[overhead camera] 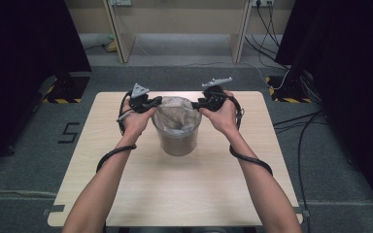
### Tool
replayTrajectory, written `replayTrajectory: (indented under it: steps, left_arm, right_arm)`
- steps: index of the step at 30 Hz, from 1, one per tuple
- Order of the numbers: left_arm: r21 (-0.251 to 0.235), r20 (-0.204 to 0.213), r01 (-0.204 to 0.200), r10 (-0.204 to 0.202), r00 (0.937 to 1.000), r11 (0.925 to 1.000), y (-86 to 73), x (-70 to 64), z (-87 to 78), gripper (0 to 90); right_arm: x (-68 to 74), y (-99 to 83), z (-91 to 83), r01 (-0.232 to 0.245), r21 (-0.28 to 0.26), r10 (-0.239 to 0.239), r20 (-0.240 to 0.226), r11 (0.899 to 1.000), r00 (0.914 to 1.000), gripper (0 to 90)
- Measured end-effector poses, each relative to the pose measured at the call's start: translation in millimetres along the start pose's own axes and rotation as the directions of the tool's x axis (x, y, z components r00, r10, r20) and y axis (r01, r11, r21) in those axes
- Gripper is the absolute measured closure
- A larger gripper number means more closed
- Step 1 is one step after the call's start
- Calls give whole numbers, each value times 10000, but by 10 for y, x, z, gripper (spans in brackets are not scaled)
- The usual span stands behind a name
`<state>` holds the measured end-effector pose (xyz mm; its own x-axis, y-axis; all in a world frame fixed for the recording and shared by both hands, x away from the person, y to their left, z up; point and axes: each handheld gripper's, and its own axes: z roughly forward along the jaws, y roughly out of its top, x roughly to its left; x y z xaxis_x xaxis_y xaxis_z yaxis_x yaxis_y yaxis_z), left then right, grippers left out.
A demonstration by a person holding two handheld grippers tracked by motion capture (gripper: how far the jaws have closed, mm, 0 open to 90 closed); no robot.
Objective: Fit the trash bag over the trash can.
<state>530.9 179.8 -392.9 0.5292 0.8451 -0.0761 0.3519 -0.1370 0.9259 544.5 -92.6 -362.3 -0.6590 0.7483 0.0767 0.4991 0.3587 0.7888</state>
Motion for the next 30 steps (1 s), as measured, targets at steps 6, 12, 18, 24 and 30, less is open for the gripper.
replayTrajectory:
  steps: [6,12,18,24,30]
  left_arm:
    - [48,-67,59,-58,10000,10000,-6,32,38,890]
    - [2,-77,167,-167,9998,9999,-7,39,38,853]
    - [-110,147,363,-361,9992,9993,16,51,-36,761]
    - [-176,449,496,-487,9978,9986,48,82,-171,674]
    - [85,670,637,-641,9957,9979,14,179,-292,669]
  right_arm:
    - [-48,-36,0,-233,-186,233,-16,9996,9997,879]
    - [-82,-26,33,-359,-189,362,138,9992,9993,900]
    - [-120,-58,93,-463,-48,464,315,9989,9984,900]
    - [-88,4,15,-192,-208,204,585,9996,9981,823]
    - [-40,90,-66,-124,-542,159,650,9985,9978,728]
